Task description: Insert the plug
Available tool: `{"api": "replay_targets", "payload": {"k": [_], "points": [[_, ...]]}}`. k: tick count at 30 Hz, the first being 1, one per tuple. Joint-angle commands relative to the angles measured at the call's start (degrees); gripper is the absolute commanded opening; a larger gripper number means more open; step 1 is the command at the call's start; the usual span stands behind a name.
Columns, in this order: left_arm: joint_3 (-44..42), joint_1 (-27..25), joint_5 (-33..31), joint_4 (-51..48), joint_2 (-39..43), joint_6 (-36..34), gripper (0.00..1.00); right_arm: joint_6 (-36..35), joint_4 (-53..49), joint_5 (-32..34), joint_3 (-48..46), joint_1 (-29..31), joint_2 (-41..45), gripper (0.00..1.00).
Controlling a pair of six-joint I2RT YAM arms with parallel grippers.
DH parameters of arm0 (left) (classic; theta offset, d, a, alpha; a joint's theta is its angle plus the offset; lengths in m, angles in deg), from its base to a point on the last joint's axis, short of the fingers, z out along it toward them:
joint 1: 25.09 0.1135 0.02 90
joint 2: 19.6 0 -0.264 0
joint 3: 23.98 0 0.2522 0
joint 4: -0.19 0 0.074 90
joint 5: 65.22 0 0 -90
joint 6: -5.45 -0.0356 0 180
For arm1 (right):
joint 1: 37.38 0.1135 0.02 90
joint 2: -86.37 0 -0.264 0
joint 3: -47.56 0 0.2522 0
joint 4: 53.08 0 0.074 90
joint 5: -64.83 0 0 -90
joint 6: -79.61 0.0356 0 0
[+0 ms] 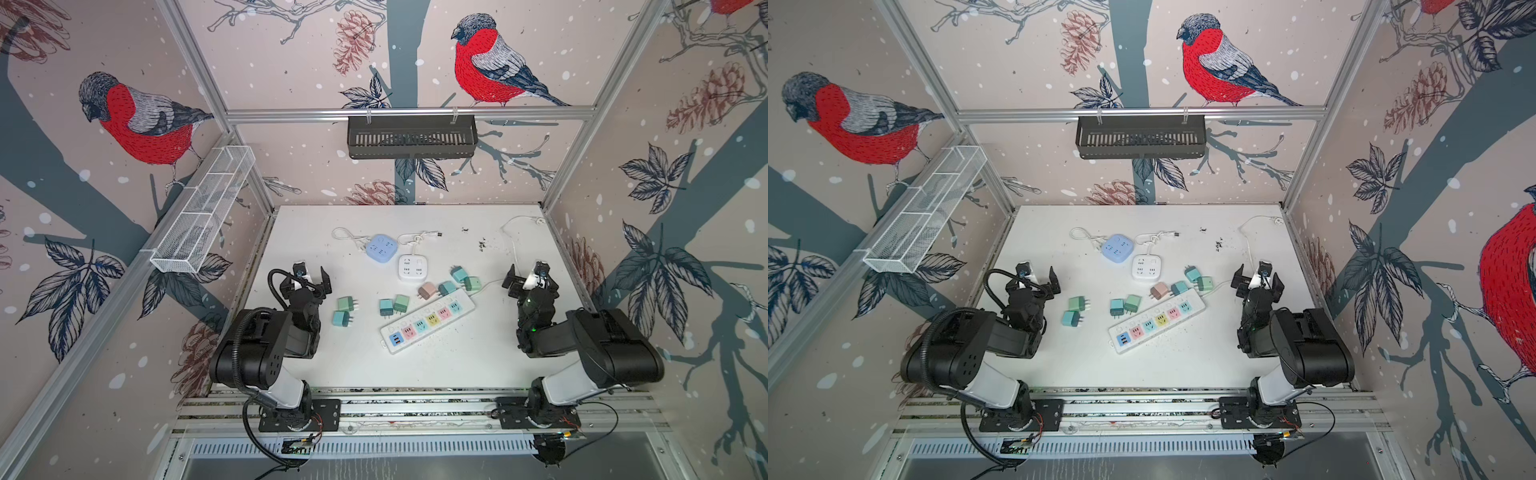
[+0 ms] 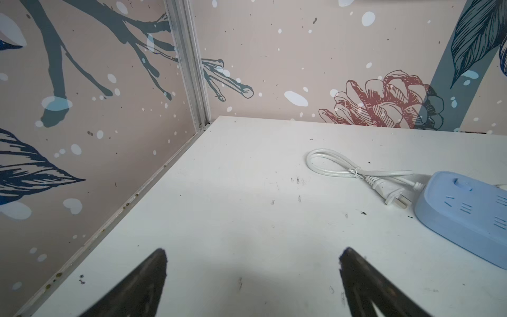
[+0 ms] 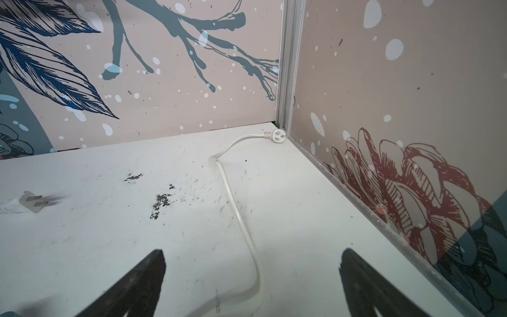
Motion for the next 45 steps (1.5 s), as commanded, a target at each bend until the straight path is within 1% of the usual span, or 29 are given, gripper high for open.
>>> {"api": "replay_targets", "payload": {"k": [1, 10, 14, 16, 35, 36, 39, 41, 42, 44, 45], "points": [[0.17, 0.03, 0.38, 3.07, 0.07, -0.43, 0.98, -0.14, 2.16, 0.42, -0.04, 0.03, 0.06, 1.0], [0.41, -0.06, 0.2, 2.92, -0.02, -0.51, 0.98, 0.05, 1.72, 0.32, 0.22, -0.11, 0.0, 1.0], [0.99, 0.03, 0.62, 1.82, -0.11, -0.43, 0.98, 0.65, 0.18, -1.71, 0.83, -1.1, 0.19, 1.0], [1.42, 0.69, 2.11, 0.74, 0.02, -0.1, 0.98, 0.56, 0.41, -1.66, 0.83, -1.04, 0.07, 1.0], [1.49, 1.29, 3.19, 0.41, 0.11, 0.2, 0.98, 0.52, 0.94, -1.64, 0.57, -1.05, 0.27, 1.0], [1.48, 1.26, 3.19, 0.46, 0.06, 0.19, 0.97, 0.38, -0.25, -0.72, 1.02, -0.89, 1.32, 1.0], [1.02, 1.26, 3.03, 1.1, 0.32, 0.13, 0.98, 1.44, -10.71, 3.12, 3.27, -0.32, 7.12, 1.0], [1.46, 1.03, 1.93, 0.04, 1.03, 0.16, 0.98, 2.8, -12.57, 6.34, 3.17, -0.32, 9.76, 1.0], [2.19, 0.83, 1.57, -2.07, 2.48, 0.1, 0.98, 2.49, -12.63, 7.95, 3.12, -0.24, 10.6, 1.0], [5.31, -0.28, 0.4, -12.66, 7.95, -0.83, 0.98, 3.39, -16.61, 11.43, 3.98, 0.54, 13.76, 1.0], [6.75, -0.56, 0.21, -17.19, 10.51, -0.8, 0.98, 4.35, -18.8, 11.97, 4.48, 0.56, 15.3, 1.0]]}}
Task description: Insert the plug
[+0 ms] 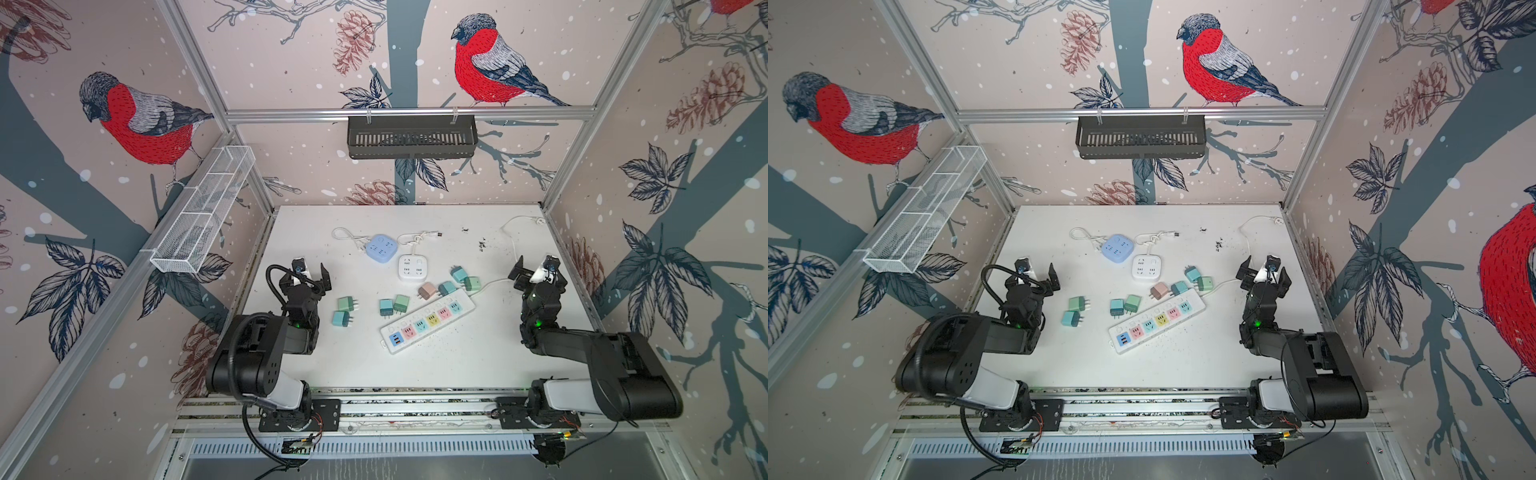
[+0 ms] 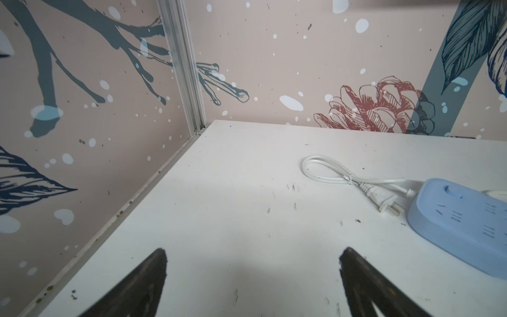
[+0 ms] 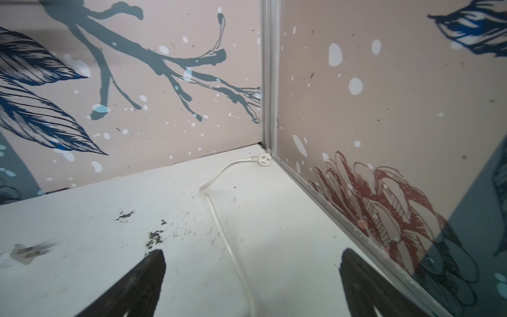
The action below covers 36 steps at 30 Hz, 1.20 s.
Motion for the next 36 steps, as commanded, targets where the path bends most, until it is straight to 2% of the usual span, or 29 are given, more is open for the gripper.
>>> {"api": "replay_targets", "payload": {"k": [1, 3, 5, 9, 12, 14, 15, 17, 19, 20, 22, 26, 28, 30, 33, 36], "points": [[4.02, -0.76, -0.92, -12.99, 6.43, 0.08, 0.98, 3.6, -8.31, 5.52, 1.63, 0.36, 3.61, 1.0], [4.76, -0.76, -0.15, -18.19, 9.8, 0.62, 0.98, 7.01, -12.28, 6.51, 2.32, 0.23, 7.2, 1.0], [3.66, -0.75, -1.22, -17.25, 12.47, 0.92, 0.98, 10.95, -15.84, 6.67, 2.97, -0.21, 9.13, 1.0], [2.6, -0.76, -1.95, -19.53, 19.58, 5.02, 0.98, 18.67, -25.55, -0.72, 7.05, -3.07, 11.49, 1.0], [2.4, -0.8, -0.19, -22.19, 25.26, 8.59, 0.97, 17.66, -36.88, -4.94, 13.79, -4.2, 11.57, 1.0], [2.07, -0.74, 1.77, -23.37, 28.48, 9.71, 0.98, 19.29, -44.88, -1.56, 17.09, -4.27, 11.4, 1.0], [3.2, -0.76, 2.43, -27.35, 30.43, 10.13, 0.98, 21.79, -46.49, 0.91, 17.18, -4.44, 11.07, 1.0], [7.26, -0.76, 0.56, -38.83, 33.8, 12.75, 0.98, 22.11, -45.21, -2.74, 15.77, -6.17, 10.24, 1.0], [8.38, -0.71, 0.66, -43.21, 36.26, 12.35, 0.98, 21.01, -43.66, -13.13, 15.87, -9.25, 9.0, 1.0], [7.84, -0.76, 2.31, -43.11, 37.21, 10.74, 0.98, 21.03, -44.09, -14.26, 16.24, -9.83, 8.56, 1.0], [5.48, -0.76, 5.1, -40.39, 38.83, 9.25, 0.98, 21.4, -47.09, -12.72, 17.47, -10.11, 7.94, 1.0], [2.43, -0.59, -1.59, -36.15, 39.64, 15.28, 0.98, 20.88, -49.29, -11.8, 16.55, -10.25, 9.76, 1.0], [1.72, -0.11, -5.06, -35.14, 38.0, 19.81, 0.98, 19.91, -47.54, -12.64, 14.77, -10.19, 11.51, 1.0], [2.08, 0.02, -6.47, -35.0, 35.72, 20.78, 0.97, 19.25, -46.25, -14.25, 13.84, -10.16, 12.94, 1.0], [5.79, 0.37, -4.6, -39.98, 33.25, 20.82, 0.97, 18.69, -46.33, -16.18, 13.42, -9.92, 14.46, 1.0], [8.42, 0.47, 3.62, -45.04, 33.16, 22.36, 0.95, 18.52, -46.62, -16.95, 13.25, -9.36, 15.52, 1.0]]}}
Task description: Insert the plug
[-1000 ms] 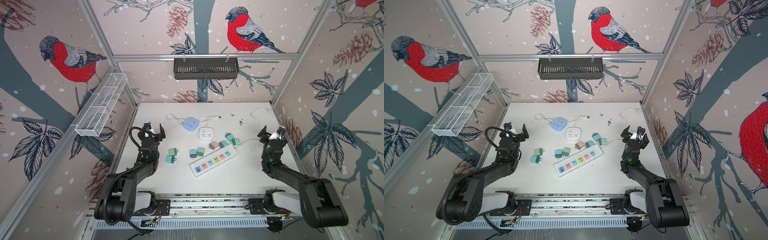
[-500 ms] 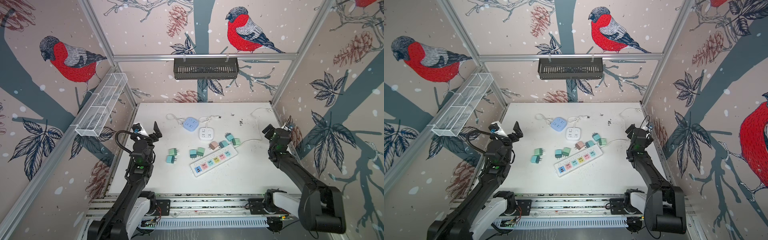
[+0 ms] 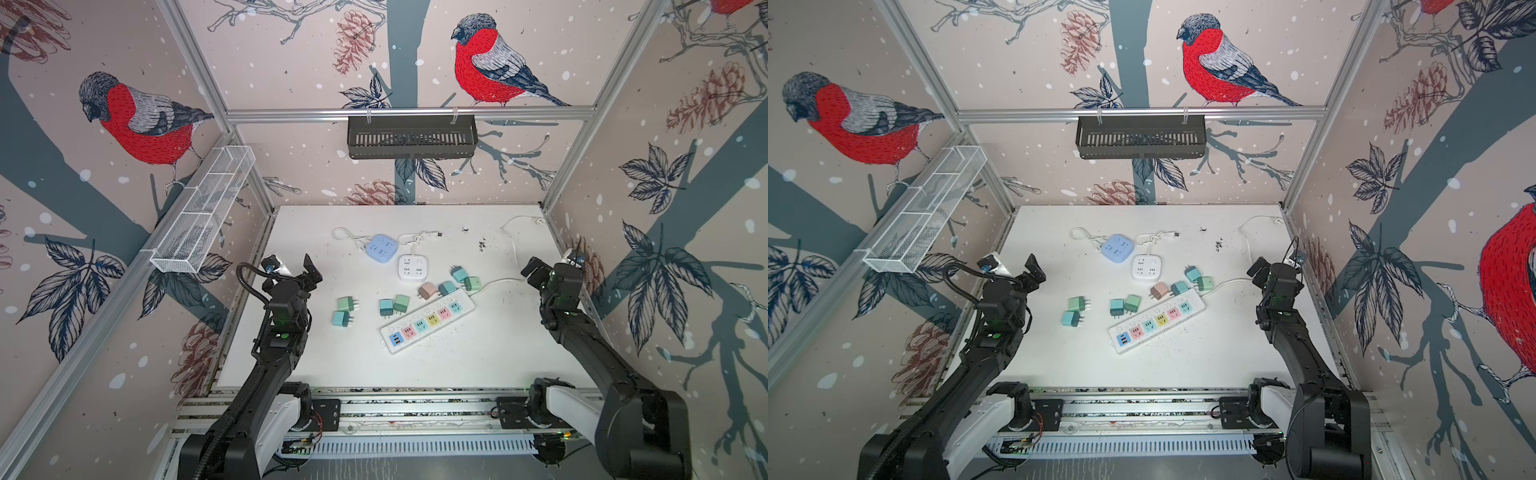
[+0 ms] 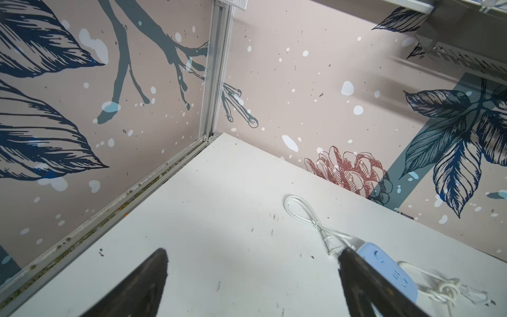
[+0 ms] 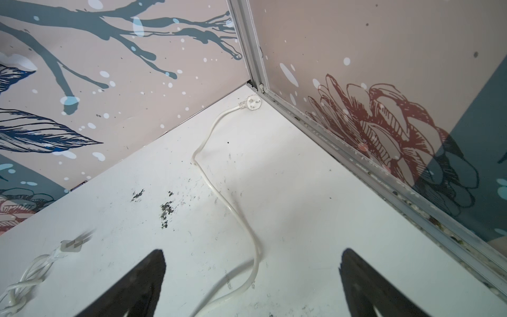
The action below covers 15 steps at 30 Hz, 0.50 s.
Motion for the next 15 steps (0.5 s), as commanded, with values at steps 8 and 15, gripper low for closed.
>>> {"api": "replay_targets", "payload": {"k": [8, 15], "points": [[-0.34, -0.59, 11.51, -17.35, 4.86, 6.1, 0.89, 3.99, -8.82, -5.01, 9.01, 8.06, -0.59, 1.0], [-11.56, -1.05, 11.17, -4.97, 2.89, 9.99, 0.91, 8.1, -12.97, -6.68, 9.8, 19.04, 1.29, 0.95]]}}
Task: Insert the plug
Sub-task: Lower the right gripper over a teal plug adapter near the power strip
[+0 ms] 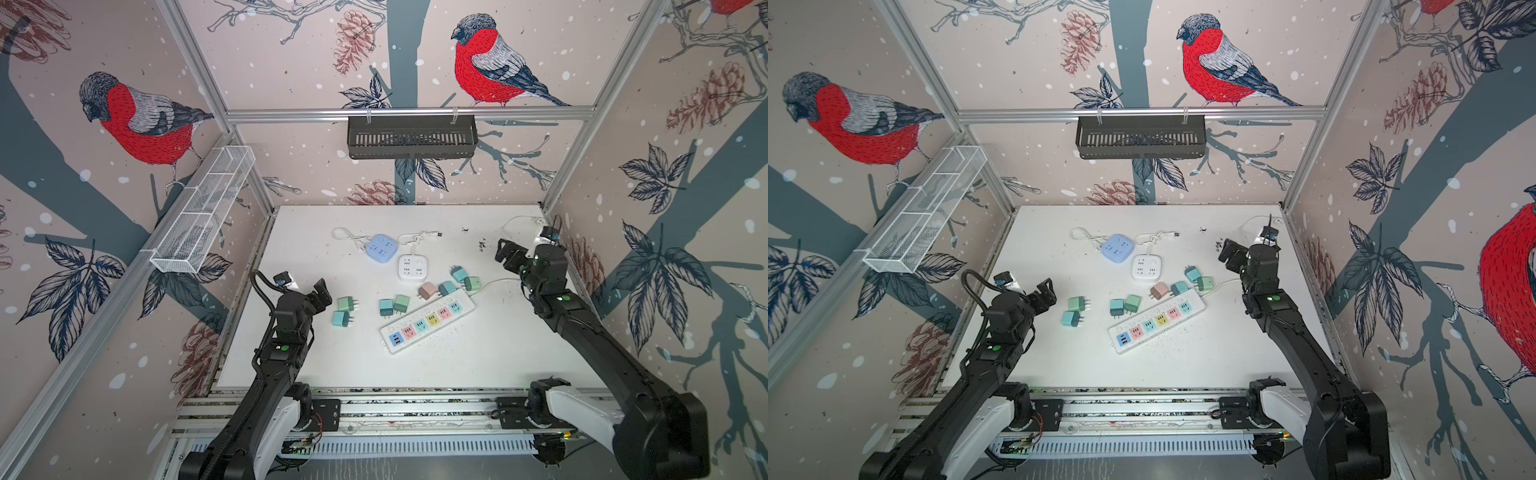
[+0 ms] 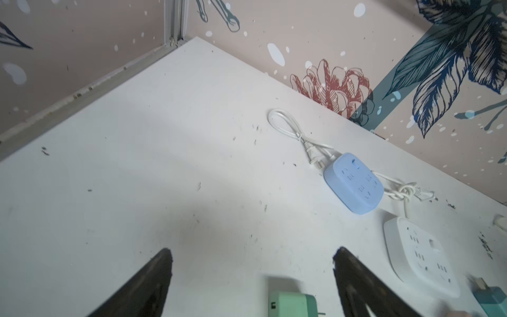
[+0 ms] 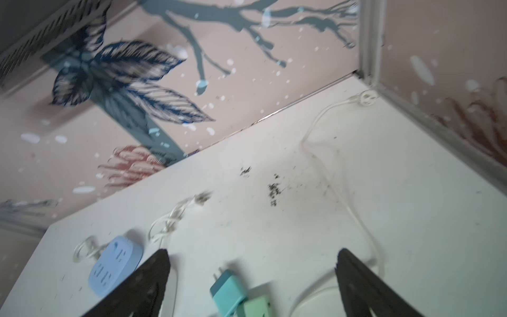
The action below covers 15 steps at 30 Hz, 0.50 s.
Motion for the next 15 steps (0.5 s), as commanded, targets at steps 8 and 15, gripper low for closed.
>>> {"api": "replay_targets", "payload": {"k": [8, 15], "points": [[1.02, -1.42, 3.78, 6.5, -7.17, 0.85, 0.89, -1.52, -4.71, -4.4, 3.77, 4.94, -10.4, 0.85], [0.08, -3.98, 1.92, 6.88, -4.74, 0.33, 0.88, -5.06, -13.4, 2.85, 12.56, 9.54, -23.1, 0.81]]}}
